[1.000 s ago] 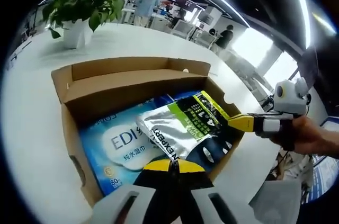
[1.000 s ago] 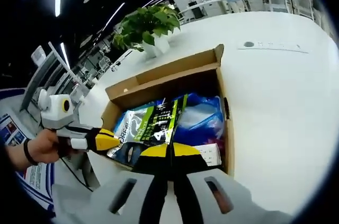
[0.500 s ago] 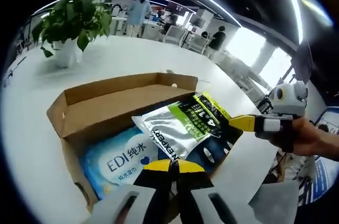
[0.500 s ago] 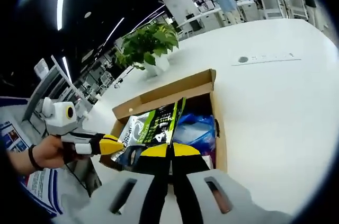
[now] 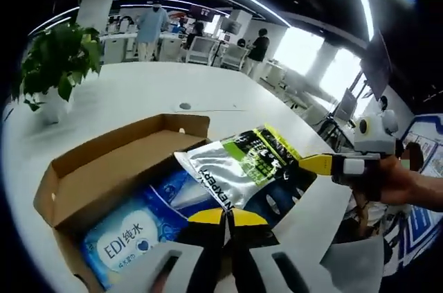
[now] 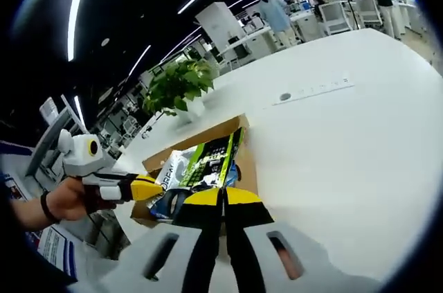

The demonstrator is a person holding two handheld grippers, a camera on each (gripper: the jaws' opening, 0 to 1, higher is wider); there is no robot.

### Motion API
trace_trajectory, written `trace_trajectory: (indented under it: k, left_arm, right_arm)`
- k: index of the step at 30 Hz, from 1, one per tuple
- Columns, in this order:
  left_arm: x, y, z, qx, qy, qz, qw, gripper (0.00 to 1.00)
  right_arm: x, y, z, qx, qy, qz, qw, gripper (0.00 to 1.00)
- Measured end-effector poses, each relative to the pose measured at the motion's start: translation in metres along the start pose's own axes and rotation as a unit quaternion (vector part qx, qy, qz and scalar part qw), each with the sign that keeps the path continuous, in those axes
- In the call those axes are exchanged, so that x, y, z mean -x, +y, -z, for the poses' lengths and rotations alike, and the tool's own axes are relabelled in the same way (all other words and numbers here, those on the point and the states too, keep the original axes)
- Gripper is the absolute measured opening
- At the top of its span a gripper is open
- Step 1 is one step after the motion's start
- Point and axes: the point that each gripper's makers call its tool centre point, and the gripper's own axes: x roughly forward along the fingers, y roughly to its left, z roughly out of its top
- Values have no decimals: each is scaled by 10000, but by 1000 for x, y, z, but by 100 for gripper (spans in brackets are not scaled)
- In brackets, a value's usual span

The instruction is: Operate the shoe box by opening the lid, removing the specified soft item, and placing it in the target area until the item is outside and the box remains undamaged.

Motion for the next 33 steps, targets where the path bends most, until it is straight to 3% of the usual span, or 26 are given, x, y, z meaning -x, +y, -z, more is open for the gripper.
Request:
trace_trajectory:
  k: [6, 13, 19, 33]
  left_arm:
    - [-22, -32, -4, -275, 143, 257, 9992, 1]
    - [-47, -76, 2, -614, 392, 570, 9957, 1]
    - [-66, -102, 10, -792, 570, 761, 9923, 1]
    - [-97, -134, 13, -981, 789, 975, 9872, 1]
  right_arm:
    - [32, -23, 6, -292, -224, 199, 9991, 0]
    - [72, -55, 25, -665, -427, 486, 9957, 0]
    - [95, -76, 38, -855, -487, 670, 9929, 0]
    - [123, -112, 41, -1074, -571, 879, 9887, 0]
